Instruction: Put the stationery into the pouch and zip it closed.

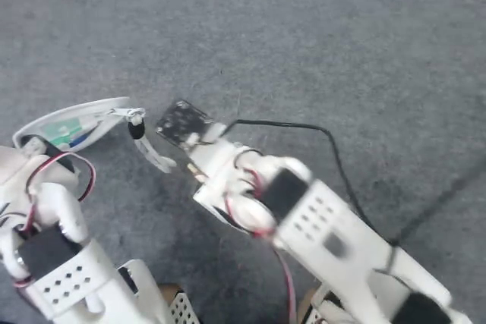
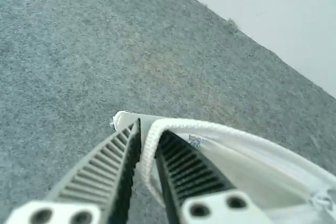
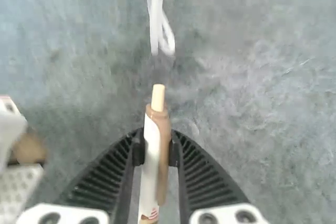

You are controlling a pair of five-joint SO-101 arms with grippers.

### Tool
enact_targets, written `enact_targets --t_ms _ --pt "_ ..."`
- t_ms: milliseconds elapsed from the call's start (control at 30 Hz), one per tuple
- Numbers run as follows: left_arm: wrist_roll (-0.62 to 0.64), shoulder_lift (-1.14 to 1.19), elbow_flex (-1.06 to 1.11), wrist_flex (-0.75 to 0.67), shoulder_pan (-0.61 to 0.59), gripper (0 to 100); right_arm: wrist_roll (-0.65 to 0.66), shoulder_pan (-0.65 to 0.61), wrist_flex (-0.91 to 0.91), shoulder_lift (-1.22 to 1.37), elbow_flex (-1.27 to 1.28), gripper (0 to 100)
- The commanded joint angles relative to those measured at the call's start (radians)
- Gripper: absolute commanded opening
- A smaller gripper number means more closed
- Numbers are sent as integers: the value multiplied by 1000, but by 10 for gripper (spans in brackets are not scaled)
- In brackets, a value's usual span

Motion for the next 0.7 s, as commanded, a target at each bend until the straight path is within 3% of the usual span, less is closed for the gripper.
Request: enact_targets --t_ms 0,300,667 --pt "15 -29 -18 -48 5 15 -75 -4 -65 -189 49 6" --pt "15 -29 -18 -44 69 15 -81 -2 -335 -406 272 6" --pt "12 -29 -18 -41 193 16 -81 8 -513 -437 364 6"
